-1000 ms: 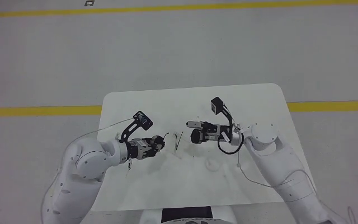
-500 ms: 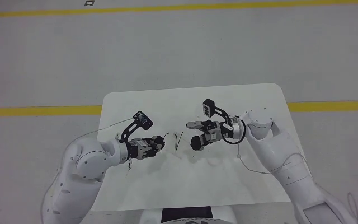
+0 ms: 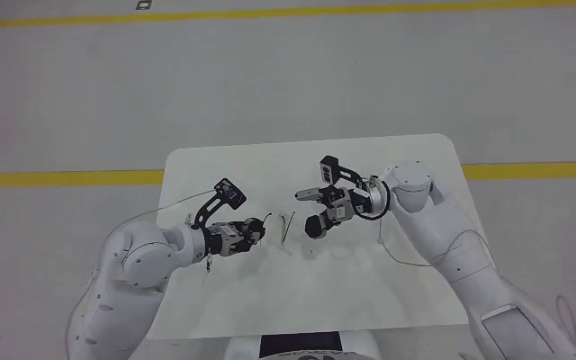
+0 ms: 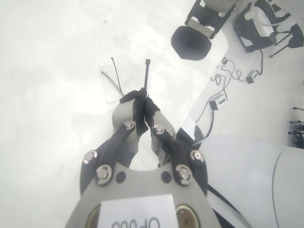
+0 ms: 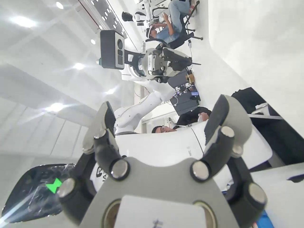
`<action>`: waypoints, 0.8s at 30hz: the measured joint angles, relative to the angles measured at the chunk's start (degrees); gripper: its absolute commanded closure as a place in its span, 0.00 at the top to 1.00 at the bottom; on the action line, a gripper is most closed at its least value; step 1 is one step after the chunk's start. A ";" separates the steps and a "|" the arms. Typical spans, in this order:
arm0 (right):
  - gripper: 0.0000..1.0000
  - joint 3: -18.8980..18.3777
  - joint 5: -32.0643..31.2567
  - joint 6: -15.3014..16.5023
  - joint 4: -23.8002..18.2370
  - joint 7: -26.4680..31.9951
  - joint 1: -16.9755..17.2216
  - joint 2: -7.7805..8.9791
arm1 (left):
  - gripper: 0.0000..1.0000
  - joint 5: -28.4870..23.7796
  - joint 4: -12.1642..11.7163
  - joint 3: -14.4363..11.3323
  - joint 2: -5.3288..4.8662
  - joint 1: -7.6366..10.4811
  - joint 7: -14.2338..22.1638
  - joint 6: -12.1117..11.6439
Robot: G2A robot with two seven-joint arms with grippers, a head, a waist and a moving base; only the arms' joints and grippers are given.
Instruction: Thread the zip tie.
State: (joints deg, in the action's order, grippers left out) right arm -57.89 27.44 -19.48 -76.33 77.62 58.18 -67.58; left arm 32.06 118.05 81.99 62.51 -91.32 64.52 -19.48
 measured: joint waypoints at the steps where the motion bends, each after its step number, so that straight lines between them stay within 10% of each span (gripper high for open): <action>1: 1.00 0.00 0.00 0.00 0.00 0.00 0.00 0.00 | 0.00 0.00 0.00 0.00 0.00 0.00 0.00 0.00; 24: 1.00 6.41 4.23 0.00 3.71 -16.05 -2.39 0.41 | 0.00 4.56 1.81 -4.48 -3.37 0.38 -3.61 0.00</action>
State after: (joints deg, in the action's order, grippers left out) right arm -51.48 31.67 -19.48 -72.62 61.56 55.80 -67.17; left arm 36.62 119.86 77.51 59.14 -90.94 60.91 -19.48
